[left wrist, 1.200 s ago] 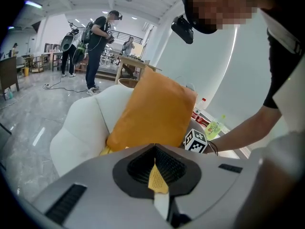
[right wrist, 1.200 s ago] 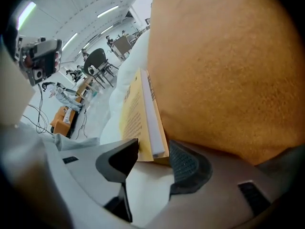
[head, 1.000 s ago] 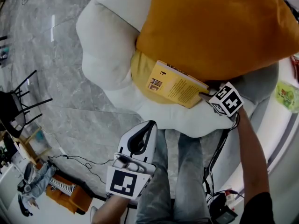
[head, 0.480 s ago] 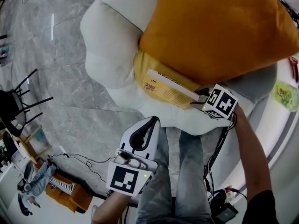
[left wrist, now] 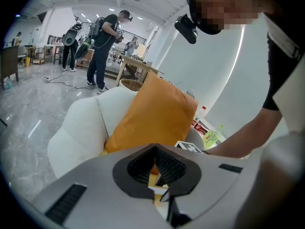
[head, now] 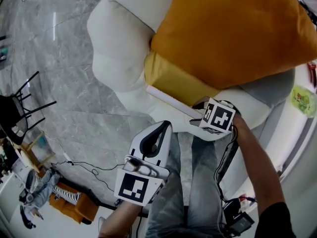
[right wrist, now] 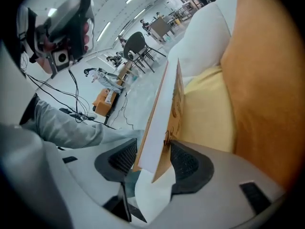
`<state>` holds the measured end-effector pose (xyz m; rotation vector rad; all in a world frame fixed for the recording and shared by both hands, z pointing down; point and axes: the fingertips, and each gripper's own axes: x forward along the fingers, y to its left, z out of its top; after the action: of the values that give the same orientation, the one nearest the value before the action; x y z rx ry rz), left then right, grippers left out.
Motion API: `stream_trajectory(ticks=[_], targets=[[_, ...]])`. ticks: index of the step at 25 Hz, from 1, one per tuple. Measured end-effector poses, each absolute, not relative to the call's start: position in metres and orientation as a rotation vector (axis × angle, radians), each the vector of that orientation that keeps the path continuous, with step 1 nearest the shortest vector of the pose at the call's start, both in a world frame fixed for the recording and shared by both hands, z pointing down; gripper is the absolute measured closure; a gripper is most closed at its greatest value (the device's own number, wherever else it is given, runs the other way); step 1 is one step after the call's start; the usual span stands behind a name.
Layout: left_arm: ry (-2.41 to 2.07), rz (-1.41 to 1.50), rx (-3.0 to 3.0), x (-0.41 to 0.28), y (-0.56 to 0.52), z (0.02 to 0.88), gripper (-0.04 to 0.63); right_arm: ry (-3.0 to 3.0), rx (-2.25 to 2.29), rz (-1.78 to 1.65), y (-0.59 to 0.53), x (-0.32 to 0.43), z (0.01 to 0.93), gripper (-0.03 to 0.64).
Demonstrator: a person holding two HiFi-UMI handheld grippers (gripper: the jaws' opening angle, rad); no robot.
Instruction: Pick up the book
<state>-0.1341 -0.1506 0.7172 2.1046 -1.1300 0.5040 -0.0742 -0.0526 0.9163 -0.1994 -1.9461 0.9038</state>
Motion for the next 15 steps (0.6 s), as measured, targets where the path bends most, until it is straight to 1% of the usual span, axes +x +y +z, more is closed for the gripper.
stream_trajectory(ticks=[4, 6, 9, 15], targets=[[-1.154, 0.474, 2.085, -0.145, -0.158, 0.712, 0.583, -1.925, -0.085, 0.803, -0.056, -0.085, 0.931, 0.380], [-1.162, 0.485, 2.096, -0.155, -0.161, 0.713, 0.583, -1.917, 0.054, 0.761, -0.073, -0.087, 0.940, 0.424], [-1.161, 0.492, 2.092, -0.169, -0.162, 0.714, 0.583, -1.888, 0.110, 0.819, -0.074, -0.098, 0.944, 0.445], [-1.154, 0.465, 2.084, -0.178, -0.164, 0.711, 0.583, -1.768, 0.100, 0.746, -0.063, -0.101, 0.959, 0.446]])
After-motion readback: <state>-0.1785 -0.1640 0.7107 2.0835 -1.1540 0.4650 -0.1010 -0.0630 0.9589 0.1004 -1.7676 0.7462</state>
